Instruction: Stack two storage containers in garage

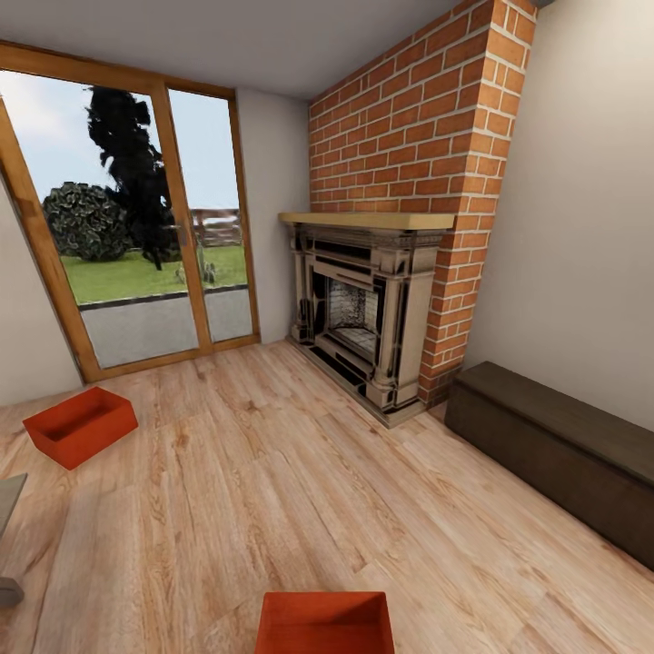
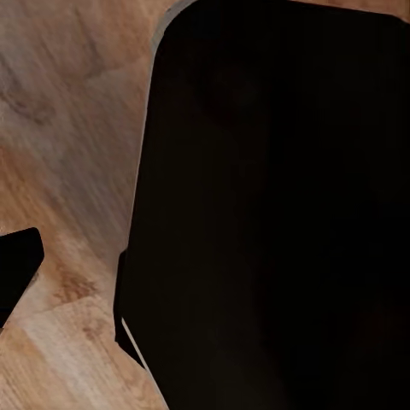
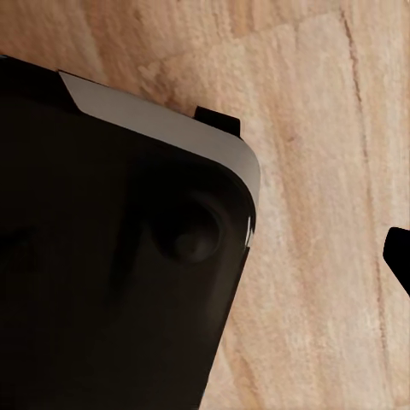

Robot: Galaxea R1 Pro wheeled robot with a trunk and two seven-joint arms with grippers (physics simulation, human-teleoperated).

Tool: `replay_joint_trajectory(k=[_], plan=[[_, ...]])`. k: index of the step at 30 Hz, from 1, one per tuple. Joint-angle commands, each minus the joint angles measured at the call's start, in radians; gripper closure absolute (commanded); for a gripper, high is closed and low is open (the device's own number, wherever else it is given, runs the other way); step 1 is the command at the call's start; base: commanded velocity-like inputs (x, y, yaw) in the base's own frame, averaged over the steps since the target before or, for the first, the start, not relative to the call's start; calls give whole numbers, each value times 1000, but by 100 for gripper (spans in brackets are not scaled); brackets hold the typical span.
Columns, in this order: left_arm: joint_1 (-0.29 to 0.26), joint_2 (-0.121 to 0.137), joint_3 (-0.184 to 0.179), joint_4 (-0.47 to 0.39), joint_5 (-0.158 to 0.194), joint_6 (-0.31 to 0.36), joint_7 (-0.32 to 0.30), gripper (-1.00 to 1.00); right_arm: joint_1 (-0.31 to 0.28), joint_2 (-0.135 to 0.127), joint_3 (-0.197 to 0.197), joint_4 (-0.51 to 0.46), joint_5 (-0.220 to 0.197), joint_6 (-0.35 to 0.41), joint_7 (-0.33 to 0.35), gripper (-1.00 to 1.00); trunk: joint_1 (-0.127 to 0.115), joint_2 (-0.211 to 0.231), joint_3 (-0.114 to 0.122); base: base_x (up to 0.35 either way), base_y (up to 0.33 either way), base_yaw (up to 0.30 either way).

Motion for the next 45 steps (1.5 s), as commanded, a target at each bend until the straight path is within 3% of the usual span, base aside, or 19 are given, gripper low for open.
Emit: replay_joint_trajectory(k=[1, 28, 31, 33, 35, 36, 37, 39, 42, 45], plan=[[-5, 0, 2, -7, 5, -1, -1, -100, -1, 2, 8, 3, -10, -6, 0, -100, 0, 0, -1, 0, 0, 0], [17, -4, 5, -38, 8, -4, -6, -100, -1, -6, 11, 3, -22, -7, -2, -100, 0, 0, -1, 0, 0, 0], [17, -4, 3, -115, 5, 8, -8, -100, -1, 6, 16, 1, -21, -3, -8, -100, 0, 0, -1, 0, 0, 0], [16, -2, 1, -232, -5, 69, -8, -100, -3, 9, 19, -35, -23, 5, -12, -100, 0, 0, -1, 0, 0, 0], [13, -1, 0, -366, -30, 223, -4, -100, -4, 6, 21, -134, -38, 36, -26, -100, 0, 0, -1, 0, 0, 0], [11, -1, 0, -389, -37, 258, -4, -100, -5, 5, 22, -156, -44, 50, -33, -100, 0, 0, -1, 0, 0, 0], [2, -2, 1, -426, -51, 318, -3, -100, -7, 3, 22, -198, -58, 83, -52, -100, 0, 0, -1, 0, 0, 0], [-83, -21, 1, -442, -84, 384, -1, -100, -44, 1, 22, -262, -101, 137, -102, -100, 0, 0, -1, 0, 0, 0], [-234, -42, 1, -361, -117, 420, 18, -100, -138, -1, 21, -282, -171, 172, -134, -100, 0, 0, -1, 0, 0, 0], [-337, -46, 1, -282, -125, 427, 45, -100, -218, -2, 21, -245, -231, 174, -142, -100, 0, 0, -1, 0, 0, 0]])
